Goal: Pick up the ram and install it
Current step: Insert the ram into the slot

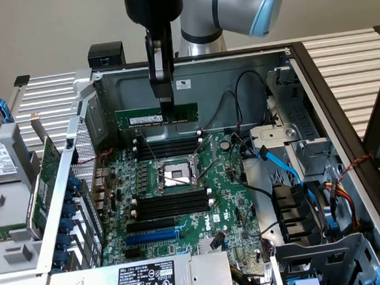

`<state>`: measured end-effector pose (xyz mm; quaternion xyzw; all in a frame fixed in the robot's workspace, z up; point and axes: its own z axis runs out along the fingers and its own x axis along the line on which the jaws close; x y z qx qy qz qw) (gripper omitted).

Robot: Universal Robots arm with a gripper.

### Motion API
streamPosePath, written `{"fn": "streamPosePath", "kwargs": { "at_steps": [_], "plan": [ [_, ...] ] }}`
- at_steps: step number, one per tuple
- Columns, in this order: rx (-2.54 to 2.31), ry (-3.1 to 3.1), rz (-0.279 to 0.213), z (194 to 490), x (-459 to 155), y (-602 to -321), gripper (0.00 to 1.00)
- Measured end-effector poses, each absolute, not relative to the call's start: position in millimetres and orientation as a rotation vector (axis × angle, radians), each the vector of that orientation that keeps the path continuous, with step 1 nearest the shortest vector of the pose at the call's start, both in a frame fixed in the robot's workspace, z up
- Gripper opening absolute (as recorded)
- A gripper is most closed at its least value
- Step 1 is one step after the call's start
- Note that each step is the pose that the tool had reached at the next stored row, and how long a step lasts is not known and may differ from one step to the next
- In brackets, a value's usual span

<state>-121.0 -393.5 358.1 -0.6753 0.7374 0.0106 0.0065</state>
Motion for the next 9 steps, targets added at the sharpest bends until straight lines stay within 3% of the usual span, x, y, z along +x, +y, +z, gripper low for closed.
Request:
{"fn": "streamPosePath", "kwargs": {
  "at_steps": [9],
  "plan": [
    [-2.134,2.287,0.034,350.8,-120.0,-394.4,0.12]
  ]
}}
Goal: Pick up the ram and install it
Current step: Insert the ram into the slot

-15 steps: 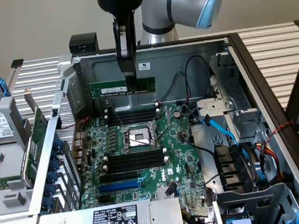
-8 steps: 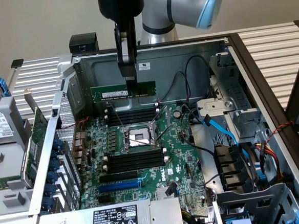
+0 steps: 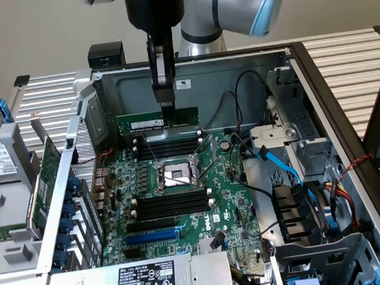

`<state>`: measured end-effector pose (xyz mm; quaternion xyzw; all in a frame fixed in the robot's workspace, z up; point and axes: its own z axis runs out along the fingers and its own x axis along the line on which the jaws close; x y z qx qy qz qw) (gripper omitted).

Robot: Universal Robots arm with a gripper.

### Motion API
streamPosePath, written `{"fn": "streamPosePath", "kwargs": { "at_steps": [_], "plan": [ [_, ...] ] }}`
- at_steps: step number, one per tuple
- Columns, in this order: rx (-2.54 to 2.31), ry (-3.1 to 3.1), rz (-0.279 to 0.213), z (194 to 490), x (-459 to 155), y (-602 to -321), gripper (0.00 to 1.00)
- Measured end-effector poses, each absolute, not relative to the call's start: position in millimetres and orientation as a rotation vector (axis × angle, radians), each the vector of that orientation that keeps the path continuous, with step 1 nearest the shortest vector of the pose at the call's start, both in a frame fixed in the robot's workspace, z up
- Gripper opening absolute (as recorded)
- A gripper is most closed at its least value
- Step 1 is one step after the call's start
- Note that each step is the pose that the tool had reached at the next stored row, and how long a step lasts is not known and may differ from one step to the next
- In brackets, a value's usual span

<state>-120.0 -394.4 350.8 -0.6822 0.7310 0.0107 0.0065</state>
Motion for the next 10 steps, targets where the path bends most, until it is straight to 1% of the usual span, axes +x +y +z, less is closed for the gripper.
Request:
{"fn": "streamPosePath", "kwargs": {
  "at_steps": [10],
  "plan": [
    [-2.141,2.281,0.034,333,-117,-394,0.12]
  ]
}}
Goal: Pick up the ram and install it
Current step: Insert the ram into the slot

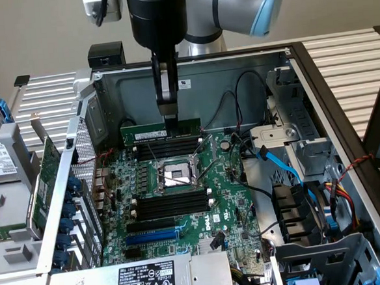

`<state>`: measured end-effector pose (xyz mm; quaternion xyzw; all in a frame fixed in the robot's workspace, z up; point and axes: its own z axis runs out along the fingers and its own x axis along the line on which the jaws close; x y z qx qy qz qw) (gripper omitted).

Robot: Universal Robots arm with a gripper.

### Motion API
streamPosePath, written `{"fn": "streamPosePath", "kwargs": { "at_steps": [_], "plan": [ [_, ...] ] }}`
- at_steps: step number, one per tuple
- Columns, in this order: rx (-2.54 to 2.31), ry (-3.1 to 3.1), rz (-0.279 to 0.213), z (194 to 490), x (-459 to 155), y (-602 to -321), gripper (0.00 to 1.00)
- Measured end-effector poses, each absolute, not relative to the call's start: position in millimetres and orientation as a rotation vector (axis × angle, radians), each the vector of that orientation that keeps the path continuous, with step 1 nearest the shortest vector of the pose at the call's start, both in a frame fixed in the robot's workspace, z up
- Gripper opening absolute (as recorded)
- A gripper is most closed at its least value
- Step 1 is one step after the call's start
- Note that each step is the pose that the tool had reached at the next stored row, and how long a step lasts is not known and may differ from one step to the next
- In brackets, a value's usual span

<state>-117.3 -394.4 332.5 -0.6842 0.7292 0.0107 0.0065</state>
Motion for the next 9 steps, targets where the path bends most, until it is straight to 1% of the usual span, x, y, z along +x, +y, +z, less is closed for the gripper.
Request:
{"fn": "streamPosePath", "kwargs": {
  "at_steps": [9],
  "plan": [
    [-2.144,2.278,0.034,316,-116,-394,0.12]
  ]
}}
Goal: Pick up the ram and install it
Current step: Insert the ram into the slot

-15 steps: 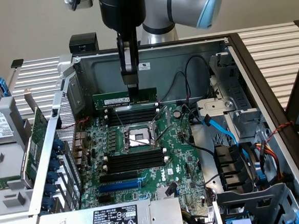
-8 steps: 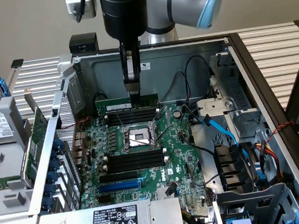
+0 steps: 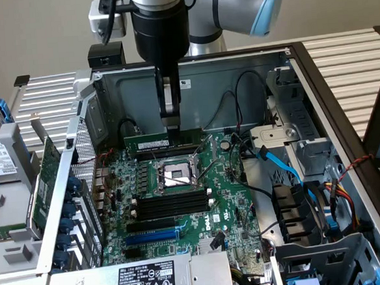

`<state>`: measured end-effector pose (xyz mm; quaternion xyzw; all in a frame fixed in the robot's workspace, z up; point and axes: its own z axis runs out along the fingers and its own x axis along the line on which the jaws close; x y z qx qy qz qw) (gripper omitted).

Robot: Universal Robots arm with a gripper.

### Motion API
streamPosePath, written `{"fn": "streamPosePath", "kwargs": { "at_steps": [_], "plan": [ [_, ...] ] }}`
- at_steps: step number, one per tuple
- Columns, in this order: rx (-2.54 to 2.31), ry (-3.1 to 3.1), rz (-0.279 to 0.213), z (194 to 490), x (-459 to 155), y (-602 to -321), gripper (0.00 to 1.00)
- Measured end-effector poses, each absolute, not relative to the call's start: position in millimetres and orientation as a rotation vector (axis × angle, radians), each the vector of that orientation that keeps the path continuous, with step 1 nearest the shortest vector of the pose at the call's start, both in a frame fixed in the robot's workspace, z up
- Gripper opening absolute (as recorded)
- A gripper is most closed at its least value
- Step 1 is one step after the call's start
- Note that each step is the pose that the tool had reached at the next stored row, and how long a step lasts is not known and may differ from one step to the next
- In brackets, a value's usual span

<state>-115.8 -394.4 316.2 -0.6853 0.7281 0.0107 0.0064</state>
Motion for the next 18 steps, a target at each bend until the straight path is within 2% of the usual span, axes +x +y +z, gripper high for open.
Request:
{"fn": "streamPosePath", "kwargs": {
  "at_steps": [18],
  "plan": [
    [-2.147,2.280,0.034,297,-115,-402,0.12]
  ]
}}
